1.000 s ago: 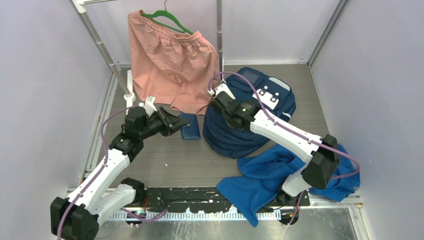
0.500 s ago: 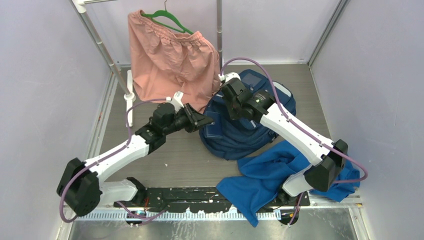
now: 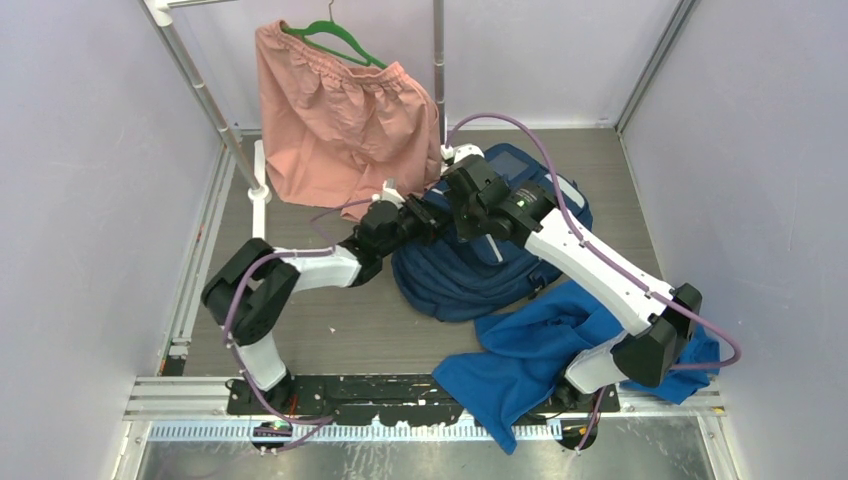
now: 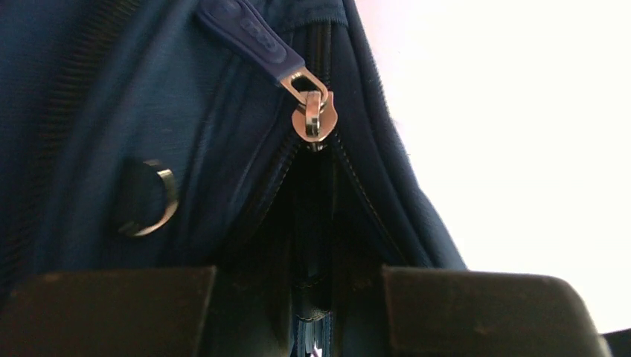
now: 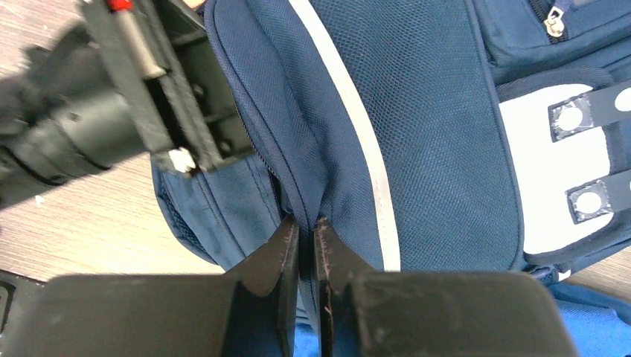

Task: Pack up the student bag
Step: Place the personal item in the student bag.

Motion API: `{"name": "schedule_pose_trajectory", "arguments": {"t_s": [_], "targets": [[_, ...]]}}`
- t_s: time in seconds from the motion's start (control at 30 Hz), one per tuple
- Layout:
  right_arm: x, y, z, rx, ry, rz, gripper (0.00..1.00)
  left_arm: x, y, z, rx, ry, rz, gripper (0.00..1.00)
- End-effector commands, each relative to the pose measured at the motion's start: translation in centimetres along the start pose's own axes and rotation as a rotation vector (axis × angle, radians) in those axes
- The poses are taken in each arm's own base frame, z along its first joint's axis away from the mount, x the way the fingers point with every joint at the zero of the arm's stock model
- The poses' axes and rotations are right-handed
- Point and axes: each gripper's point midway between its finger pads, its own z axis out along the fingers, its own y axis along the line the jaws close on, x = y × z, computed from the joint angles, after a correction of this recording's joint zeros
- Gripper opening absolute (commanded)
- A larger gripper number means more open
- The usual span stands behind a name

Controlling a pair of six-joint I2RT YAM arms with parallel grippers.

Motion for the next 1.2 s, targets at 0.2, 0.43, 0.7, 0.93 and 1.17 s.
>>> {"name": "schedule_pose_trajectory", "arguments": {"t_s": [0.2, 0.43, 0.7, 0.93, 1.17], "targets": [[-2.1, -0.8, -3.4, -0.03, -0.151, 0.101, 0.01, 5.8, -5.9, 1.0, 0.254, 0.153, -0.019, 0.76], [-1.3, -1.4, -3.1, -0.014, -0.144, 0.122, 0.01, 7.5, -2.6, -1.2, 0.068, 0.227, 0.015, 1.0], [-0.9, -1.8, -2.2, -0.008, -0.121, 0.125, 0.01, 7.9, -1.1, -4.5, -0.074, 0.262, 0.094, 0.87], [-1.1, -1.4, -2.0, -0.023, -0.122, 0.128, 0.01, 7.9, -0.7, -4.7, -0.098, 0.258, 0.112, 0.25], [-0.9, -1.7, -2.2, -0.017, -0.122, 0.131, 0.01, 8.6, -1.5, -2.7, -0.052, 0.289, 0.109, 0.0]]}}
